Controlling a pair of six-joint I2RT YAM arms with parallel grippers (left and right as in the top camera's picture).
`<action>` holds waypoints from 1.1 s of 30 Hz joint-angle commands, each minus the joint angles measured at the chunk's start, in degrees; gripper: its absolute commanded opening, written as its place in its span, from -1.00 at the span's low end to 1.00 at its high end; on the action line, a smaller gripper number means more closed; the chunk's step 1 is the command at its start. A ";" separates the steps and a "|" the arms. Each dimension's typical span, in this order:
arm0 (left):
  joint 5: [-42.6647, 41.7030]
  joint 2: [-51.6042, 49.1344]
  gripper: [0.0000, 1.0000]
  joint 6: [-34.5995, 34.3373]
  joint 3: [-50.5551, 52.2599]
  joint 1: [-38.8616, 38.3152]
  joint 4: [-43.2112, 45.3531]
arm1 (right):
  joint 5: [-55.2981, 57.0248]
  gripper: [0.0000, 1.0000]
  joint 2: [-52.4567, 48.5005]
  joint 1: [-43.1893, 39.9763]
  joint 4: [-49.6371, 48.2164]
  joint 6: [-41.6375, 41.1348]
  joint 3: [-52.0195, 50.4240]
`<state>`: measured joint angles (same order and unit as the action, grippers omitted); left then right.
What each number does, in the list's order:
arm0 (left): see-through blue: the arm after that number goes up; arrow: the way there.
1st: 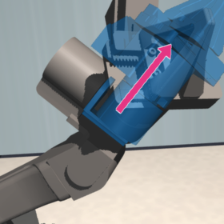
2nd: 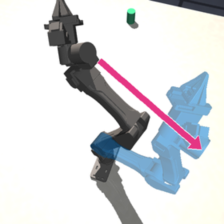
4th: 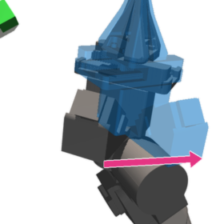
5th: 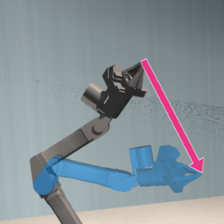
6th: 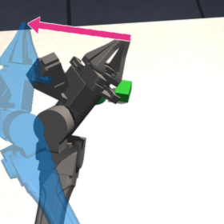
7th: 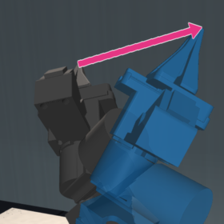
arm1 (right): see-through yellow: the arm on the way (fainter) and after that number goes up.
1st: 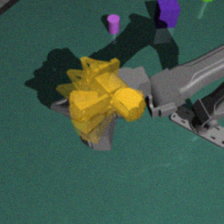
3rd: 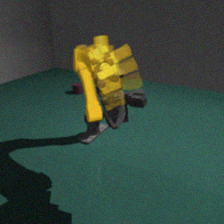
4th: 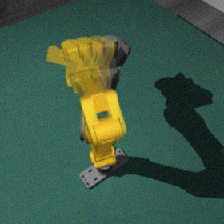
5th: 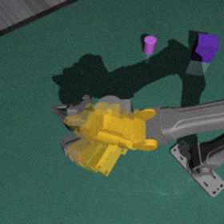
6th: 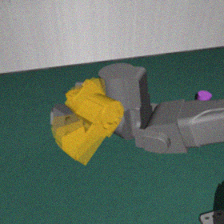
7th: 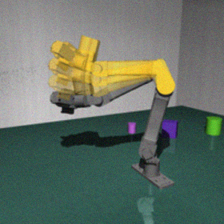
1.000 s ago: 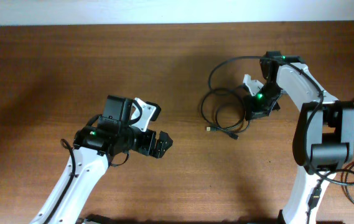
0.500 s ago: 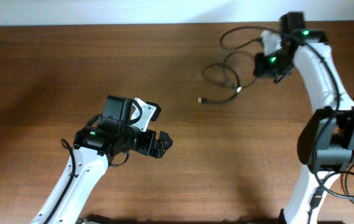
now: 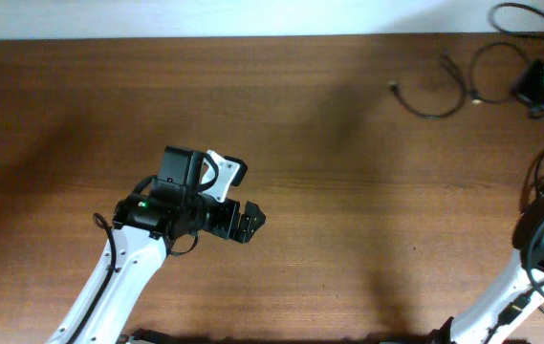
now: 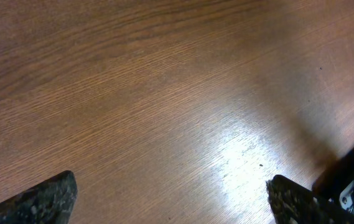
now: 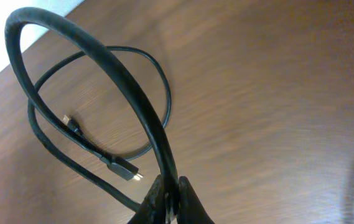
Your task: Untangle cables
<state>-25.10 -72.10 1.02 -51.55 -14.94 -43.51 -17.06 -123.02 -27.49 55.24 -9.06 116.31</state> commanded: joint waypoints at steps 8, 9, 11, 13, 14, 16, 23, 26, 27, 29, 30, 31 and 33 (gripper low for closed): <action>-0.59 0.76 0.98 -0.35 -1.01 0.09 -0.04 | -0.26 -0.92 -0.13 -10.54 -0.94 -0.90 1.18; -0.59 0.76 0.98 -0.35 -1.01 0.09 -0.04 | 0.55 -0.92 -0.13 -10.88 -1.11 -0.90 1.18; -0.59 0.76 0.98 -0.35 -1.01 0.09 -0.04 | 4.04 -0.92 -0.13 -11.19 -1.16 -0.94 1.18; -0.59 0.76 0.98 -0.35 -1.01 0.09 -0.04 | 7.69 -0.92 -0.13 -11.21 -1.16 -0.92 1.18; -0.59 0.76 0.98 -0.35 -1.01 0.09 -0.04 | 9.01 -0.92 -0.13 -11.21 -1.16 -0.92 1.18; -0.59 0.76 0.98 -0.35 -1.01 0.09 -0.04 | 10.34 -0.92 -0.13 -11.21 -1.16 -0.92 1.18; -0.59 0.76 0.98 -0.35 -1.01 0.09 -0.04 | 10.01 0.03 -0.13 -11.10 -1.75 -0.90 1.18; -0.59 0.76 0.98 -0.35 -1.01 0.09 -0.04 | 10.01 0.43 -0.13 -11.13 -1.68 -0.90 1.18; -0.59 0.76 0.98 -0.35 -1.01 0.09 -0.04 | 10.01 0.54 -0.13 -11.13 -1.44 -0.90 1.18; -0.59 0.76 0.98 -0.35 -1.01 0.09 -0.04 | 9.73 0.75 -0.13 -11.10 -0.74 -0.90 1.18; -0.59 0.76 0.98 -0.35 -1.01 0.09 -0.07 | 8.44 0.98 -0.13 -11.10 -0.02 -0.90 1.18; -0.59 0.76 0.98 -0.35 -1.01 0.09 -0.04 | 6.51 0.97 -0.13 -11.13 0.63 -0.87 1.16; -0.59 0.76 0.98 -0.35 -1.01 0.09 -0.04 | 2.32 0.98 -0.13 -11.10 2.60 0.02 1.11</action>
<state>-25.10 -72.10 1.02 -51.55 -14.94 -43.51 -8.91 -123.02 -38.39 55.96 -10.17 116.33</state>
